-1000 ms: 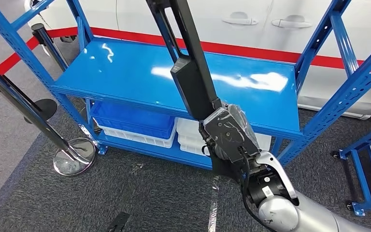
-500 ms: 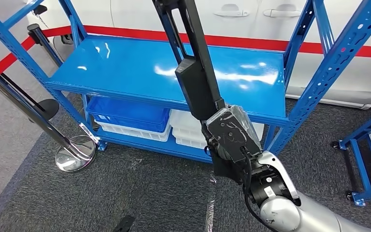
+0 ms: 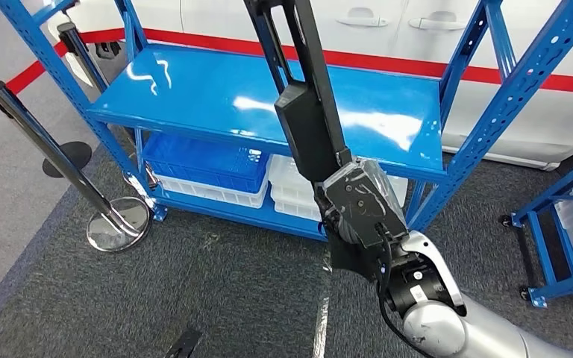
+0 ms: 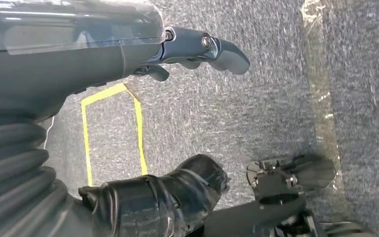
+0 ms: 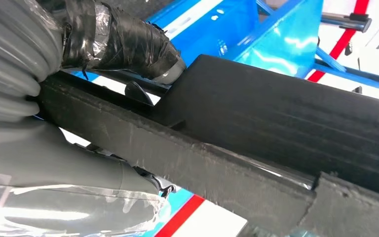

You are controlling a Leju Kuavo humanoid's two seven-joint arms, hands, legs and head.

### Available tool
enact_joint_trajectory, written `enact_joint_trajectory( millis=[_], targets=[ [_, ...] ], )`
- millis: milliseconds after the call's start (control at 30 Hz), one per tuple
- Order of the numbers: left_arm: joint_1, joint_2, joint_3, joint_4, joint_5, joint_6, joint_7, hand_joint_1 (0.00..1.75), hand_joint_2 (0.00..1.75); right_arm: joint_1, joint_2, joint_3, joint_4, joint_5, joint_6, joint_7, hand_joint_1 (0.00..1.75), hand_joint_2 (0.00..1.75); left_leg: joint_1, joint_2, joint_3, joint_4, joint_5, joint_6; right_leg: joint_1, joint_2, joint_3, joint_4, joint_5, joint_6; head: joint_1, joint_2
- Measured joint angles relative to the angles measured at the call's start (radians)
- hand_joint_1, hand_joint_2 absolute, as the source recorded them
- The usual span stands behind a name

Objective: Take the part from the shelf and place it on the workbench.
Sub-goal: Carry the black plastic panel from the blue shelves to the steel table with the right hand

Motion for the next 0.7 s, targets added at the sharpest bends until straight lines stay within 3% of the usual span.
enact_joint_trajectory(
  millis=[33, 67, 100, 133, 200, 233, 300, 400, 433, 467, 533, 567, 600, 667, 700],
  targets=[
    [0.000, -0.001, 0.000, 0.000, 0.000, 0.000, 0.001, 0.00, 1.75, 0.001, -0.001, -0.001, 0.000, 0.000, 0.000, 0.000, 1.54, 1.75, 0.000, 0.001, -0.011, 0.002, 0.006, 0.002, 0.000, 0.000, -0.012, 0.057, -0.038, 0.002, 0.000, 0.000],
    [0.000, -0.002, 0.000, 0.000, 0.000, -0.001, 0.002, 0.00, 1.75, 0.003, -0.001, -0.002, 0.000, 0.000, -0.001, 0.000, 1.54, 1.75, 0.001, 0.001, -0.024, 0.006, 0.013, 0.000, -0.001, 0.000, -0.017, 0.103, -0.057, 0.004, 0.000, 0.000],
    [0.001, -0.003, 0.000, 0.000, 0.000, -0.001, 0.004, 0.00, 1.75, 0.005, -0.002, -0.002, 0.000, 0.000, -0.001, 0.001, 1.54, 1.75, 0.003, 0.001, -0.038, 0.012, 0.019, -0.002, -0.002, -0.001, -0.011, 0.124, -0.055, 0.007, 0.000, 0.000],
    [0.001, -0.004, 0.000, 0.000, 0.000, -0.001, 0.004, 0.00, 1.75, 0.005, -0.003, -0.002, 0.000, 0.001, -0.001, 0.002, 1.54, 1.75, 0.005, 0.002, -0.055, 0.021, 0.024, -0.006, -0.004, -0.001, 0.015, 0.107, -0.032, 0.010, 0.000, 0.000],
    [0.001, -0.005, 0.000, 0.000, 0.000, -0.001, 0.006, 0.00, 1.75, 0.005, -0.004, -0.005, 0.000, 0.003, -0.003, 0.002, 1.54, 1.75, 0.011, 0.002, -0.091, 0.048, 0.033, -0.014, -0.009, -0.002, 0.102, -0.001, 0.010, 0.019, 0.000, 0.000],
    [0.001, -0.005, 0.000, 0.000, 0.000, -0.001, 0.006, 0.00, 1.75, 0.005, -0.004, -0.006, -0.001, 0.004, -0.004, 0.003, 1.54, 1.75, 0.012, 0.001, -0.107, 0.063, 0.035, -0.020, -0.009, -0.002, 0.143, -0.063, 0.015, 0.019, 0.001, 0.000],
    [0.002, -0.004, 0.000, 0.000, 0.000, -0.001, 0.006, 0.00, 1.75, 0.007, -0.005, -0.009, -0.004, 0.004, -0.006, 0.002, 1.54, 1.75, 0.010, -0.001, -0.125, 0.082, 0.042, -0.032, -0.006, 0.000, 0.170, -0.119, 0.000, 0.008, 0.002, 0.000],
    [0.005, -0.003, -0.001, 0.000, 0.000, -0.001, 0.006, 0.00, 1.75, 0.010, -0.005, -0.009, -0.008, 0.000, -0.011, -0.003, 1.54, 1.75, 0.009, -0.004, -0.140, 0.085, 0.056, -0.049, -0.005, 0.001, 0.149, -0.118, 0.017, -0.020, 0.004, 0.000],
    [0.006, -0.003, -0.001, 0.000, 0.000, -0.001, 0.005, 0.00, 1.75, 0.011, -0.005, -0.010, -0.009, -0.001, -0.014, -0.004, 1.54, 1.75, 0.011, -0.004, -0.148, 0.097, 0.040, -0.054, -0.006, 0.001, 0.140, -0.120, 0.027, -0.028, 0.003, 0.000],
    [0.007, -0.004, -0.003, 0.000, 0.000, -0.001, 0.005, 0.00, 1.75, 0.011, -0.005, -0.010, -0.010, -0.003, -0.016, -0.005, 1.54, 1.75, 0.013, -0.005, -0.159, 0.124, 0.006, -0.060, -0.008, 0.000, 0.131, -0.121, 0.037, -0.035, 0.001, 0.000],
    [0.007, -0.005, -0.009, 0.000, 0.000, -0.003, 0.005, 0.00, 1.75, 0.012, -0.005, -0.011, -0.011, -0.004, -0.020, -0.007, 1.54, 1.75, 0.017, -0.005, -0.183, 0.226, -0.090, -0.070, -0.006, 0.000, 0.111, -0.122, 0.054, -0.042, -0.003, 0.000],
    [0.006, -0.005, -0.012, 0.000, 0.000, -0.005, 0.004, 0.00, 1.75, 0.013, -0.005, -0.011, -0.011, -0.005, -0.021, -0.008, 1.54, 1.75, 0.019, -0.005, -0.190, 0.280, -0.122, -0.072, -0.004, 0.000, 0.101, -0.122, 0.061, -0.044, -0.003, 0.000],
    [0.006, -0.005, -0.014, 0.000, 0.001, -0.007, 0.001, 0.00, 1.75, 0.014, -0.005, -0.011, -0.011, -0.005, -0.022, -0.009, 1.54, 1.75, 0.019, -0.005, -0.189, 0.317, -0.131, -0.071, -0.002, 0.000, 0.091, -0.122, 0.068, -0.045, -0.003, 0.000],
    [0.006, -0.005, -0.015, 0.000, 0.005, -0.015, -0.013, 0.00, 1.75, 0.016, -0.006, -0.012, -0.012, -0.004, -0.024, -0.010, 1.54, 1.75, 0.016, -0.006, -0.149, 0.307, -0.090, -0.060, 0.005, 0.001, 0.072, -0.122, 0.081, -0.045, -0.003, 0.000],
    [0.005, -0.005, -0.015, 0.000, 0.008, -0.017, -0.021, 0.00, 1.75, 0.017, -0.006, -0.013, -0.014, -0.004, -0.026, -0.012, 1.54, 1.75, 0.012, -0.007, -0.110, 0.260, -0.062, -0.048, 0.008, 0.001, 0.065, -0.122, 0.088, -0.045, -0.003, 0.000]
  ],
)
